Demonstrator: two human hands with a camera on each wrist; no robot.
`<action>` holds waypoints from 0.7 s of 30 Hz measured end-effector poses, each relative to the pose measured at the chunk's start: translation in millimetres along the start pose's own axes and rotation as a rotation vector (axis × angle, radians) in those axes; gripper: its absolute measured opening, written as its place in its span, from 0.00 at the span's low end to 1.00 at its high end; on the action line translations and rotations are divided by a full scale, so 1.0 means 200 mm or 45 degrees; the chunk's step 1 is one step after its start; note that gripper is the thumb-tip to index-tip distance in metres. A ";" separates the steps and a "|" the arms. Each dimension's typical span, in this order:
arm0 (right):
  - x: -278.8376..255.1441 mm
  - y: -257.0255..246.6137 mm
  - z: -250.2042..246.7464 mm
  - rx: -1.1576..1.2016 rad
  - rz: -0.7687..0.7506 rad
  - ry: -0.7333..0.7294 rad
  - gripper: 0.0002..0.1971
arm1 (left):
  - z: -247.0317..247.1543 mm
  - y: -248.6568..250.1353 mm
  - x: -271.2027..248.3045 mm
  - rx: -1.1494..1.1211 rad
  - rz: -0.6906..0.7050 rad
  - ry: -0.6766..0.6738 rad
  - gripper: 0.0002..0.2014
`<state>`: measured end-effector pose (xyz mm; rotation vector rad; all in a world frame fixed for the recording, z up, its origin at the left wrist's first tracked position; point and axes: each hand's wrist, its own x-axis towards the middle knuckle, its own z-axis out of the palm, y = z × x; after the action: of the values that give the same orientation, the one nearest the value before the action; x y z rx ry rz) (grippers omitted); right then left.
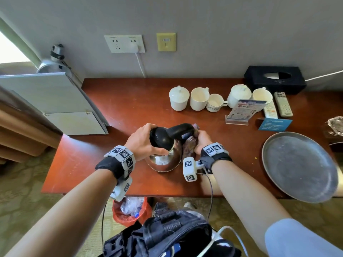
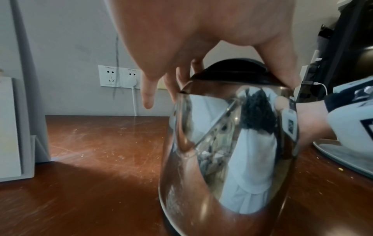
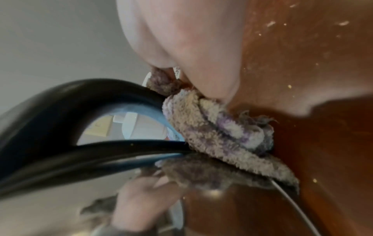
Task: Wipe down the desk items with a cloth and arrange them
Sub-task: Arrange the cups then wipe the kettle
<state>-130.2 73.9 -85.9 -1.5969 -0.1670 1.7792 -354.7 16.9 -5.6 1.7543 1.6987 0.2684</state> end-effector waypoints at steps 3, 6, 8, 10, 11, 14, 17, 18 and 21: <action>-0.03 0.00 0.00 0.106 -0.052 -0.029 0.13 | 0.01 0.01 0.01 0.018 0.004 -0.010 0.46; -0.10 -0.10 0.03 -0.105 -0.382 -0.048 0.10 | 0.00 0.02 0.02 0.048 0.012 -0.024 0.46; -0.17 -0.15 0.05 -0.337 -0.609 -0.183 0.10 | -0.01 0.03 0.03 0.058 0.020 -0.025 0.45; -0.22 -0.15 0.04 -0.488 -0.741 -0.287 0.11 | 0.00 0.04 0.04 0.066 0.020 -0.024 0.45; -0.22 -0.14 0.02 -0.533 -0.768 -0.306 0.11 | 0.00 0.04 0.03 0.066 0.021 -0.020 0.46; -0.14 -0.07 -0.06 -0.499 -0.709 -0.198 0.10 | 0.00 0.04 0.03 0.024 0.005 -0.002 0.46; -0.03 0.05 -0.10 -0.302 -0.396 -0.025 0.08 | 0.00 0.04 0.02 0.006 0.023 -0.010 0.46; 0.00 0.10 -0.11 -0.247 -0.325 -0.011 0.08 | 0.00 0.04 0.02 0.019 0.035 -0.022 0.46; -0.02 0.15 -0.10 -0.057 -0.224 -0.027 0.09 | -0.01 0.02 0.02 0.025 0.045 -0.076 0.46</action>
<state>-124.0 42.3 -102.6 -1.5449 -0.3490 1.6678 -351.8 22.4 -2.0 1.7903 1.6348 0.2131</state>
